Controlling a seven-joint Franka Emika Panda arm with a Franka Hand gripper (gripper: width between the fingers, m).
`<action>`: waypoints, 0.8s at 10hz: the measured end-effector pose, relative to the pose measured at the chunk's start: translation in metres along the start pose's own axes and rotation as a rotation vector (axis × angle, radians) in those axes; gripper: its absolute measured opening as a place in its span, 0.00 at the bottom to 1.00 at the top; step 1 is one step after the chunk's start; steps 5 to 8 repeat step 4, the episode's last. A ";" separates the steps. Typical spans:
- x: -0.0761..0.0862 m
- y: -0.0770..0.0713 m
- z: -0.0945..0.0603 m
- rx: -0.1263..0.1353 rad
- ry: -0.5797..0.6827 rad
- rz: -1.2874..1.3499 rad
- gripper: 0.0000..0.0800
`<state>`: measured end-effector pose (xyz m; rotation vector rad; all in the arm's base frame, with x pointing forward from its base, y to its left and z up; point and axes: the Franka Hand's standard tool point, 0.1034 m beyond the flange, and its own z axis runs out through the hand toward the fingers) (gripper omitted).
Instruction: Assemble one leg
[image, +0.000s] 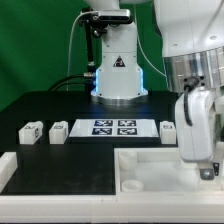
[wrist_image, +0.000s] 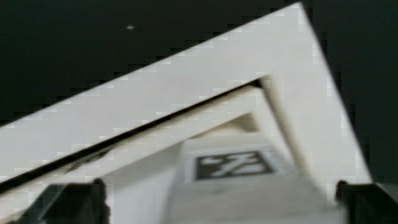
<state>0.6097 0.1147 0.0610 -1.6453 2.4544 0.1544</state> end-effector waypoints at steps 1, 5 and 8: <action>-0.001 0.011 -0.011 -0.001 -0.004 -0.004 0.81; 0.000 0.022 -0.021 -0.013 -0.009 -0.007 0.81; 0.000 0.022 -0.021 -0.013 -0.009 -0.007 0.81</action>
Offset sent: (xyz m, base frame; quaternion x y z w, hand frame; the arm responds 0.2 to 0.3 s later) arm 0.0000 0.0000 0.0000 0.0000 0.0000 0.0000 1.0000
